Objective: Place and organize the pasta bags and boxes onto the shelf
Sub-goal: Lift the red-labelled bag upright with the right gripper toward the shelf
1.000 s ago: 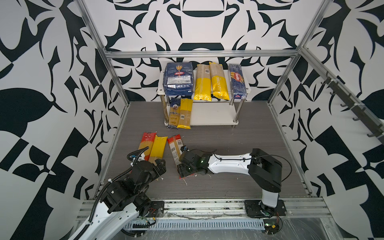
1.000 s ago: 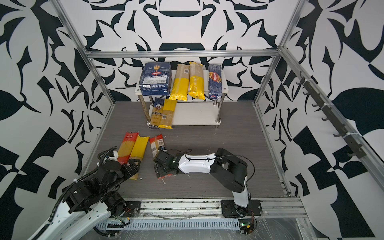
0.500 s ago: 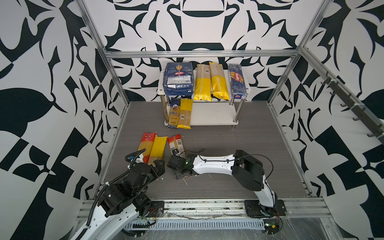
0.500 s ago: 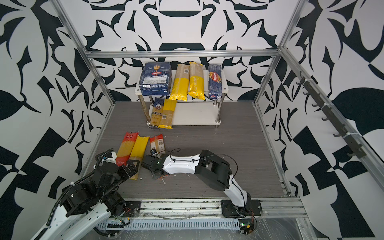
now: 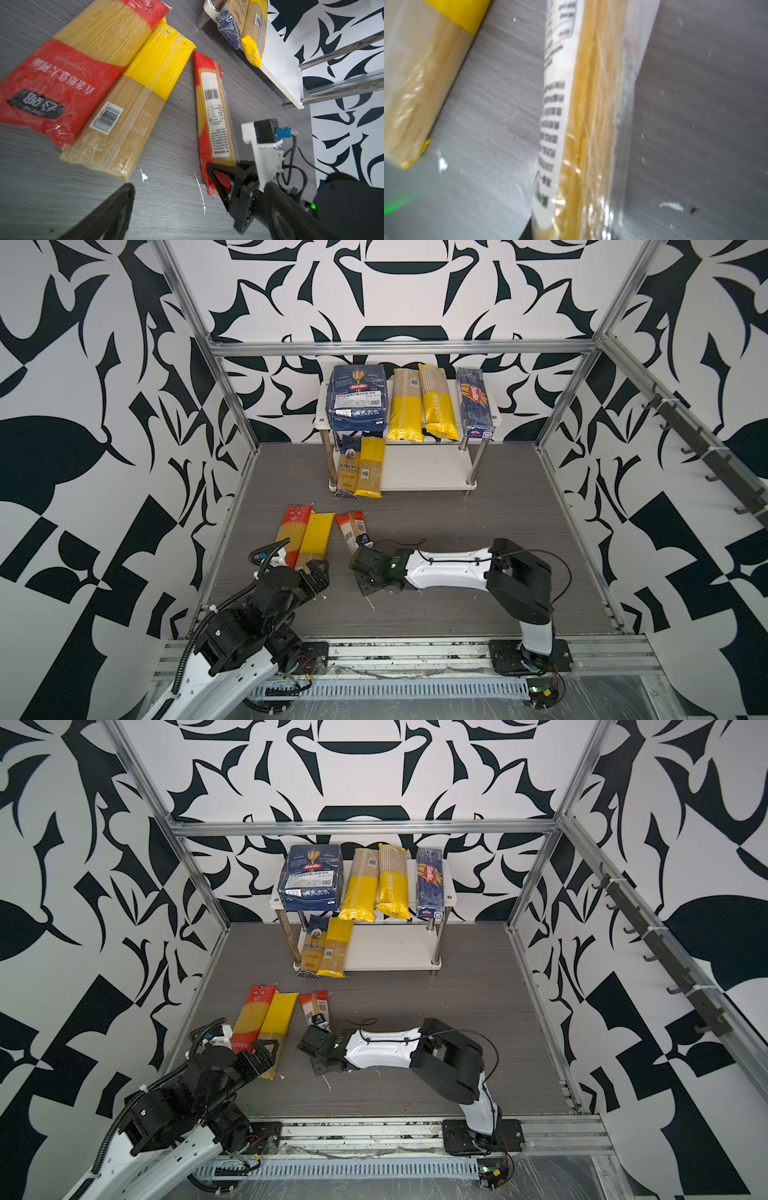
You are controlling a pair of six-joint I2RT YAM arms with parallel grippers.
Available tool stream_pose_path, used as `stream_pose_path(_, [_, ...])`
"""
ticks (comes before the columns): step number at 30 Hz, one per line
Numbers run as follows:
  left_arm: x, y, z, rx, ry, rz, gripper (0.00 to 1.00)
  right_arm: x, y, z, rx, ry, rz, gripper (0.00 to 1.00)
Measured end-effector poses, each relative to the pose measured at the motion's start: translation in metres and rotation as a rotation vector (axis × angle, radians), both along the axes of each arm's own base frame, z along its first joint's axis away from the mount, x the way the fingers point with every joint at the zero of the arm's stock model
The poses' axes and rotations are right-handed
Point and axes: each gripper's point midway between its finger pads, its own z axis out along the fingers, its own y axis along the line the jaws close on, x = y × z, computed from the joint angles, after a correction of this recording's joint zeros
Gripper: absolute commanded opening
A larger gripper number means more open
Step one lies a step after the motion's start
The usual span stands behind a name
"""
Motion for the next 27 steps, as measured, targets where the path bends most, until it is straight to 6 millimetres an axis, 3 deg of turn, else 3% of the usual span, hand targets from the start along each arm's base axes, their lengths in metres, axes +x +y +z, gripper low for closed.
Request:
stream_pose_path(7, [0.001,-0.001,-0.005,0.024,0.025,0.001,1.0,-0.014,-0.036,0.005,0.28,0.145,-0.033,0.08])
stream_pose_path(12, [0.004,-0.004,-0.013,0.062,0.065,-0.001,0.99,-0.024,-0.064,0.016,0.293,0.166,-0.053,0.07])
stream_pose_path(18, [0.014,-0.015,-0.018,0.101,0.105,-0.012,1.0,-0.034,-0.103,0.046,0.304,0.159,-0.081,0.07])
stream_pose_path(21, [0.022,-0.024,-0.018,0.11,0.119,-0.026,0.99,-0.032,-0.127,0.065,0.319,0.134,-0.12,0.07])
stream_pose_path(27, [0.039,-0.046,-0.009,0.1,0.106,-0.065,1.0,-0.007,-0.174,0.102,0.375,0.03,-0.232,0.07])
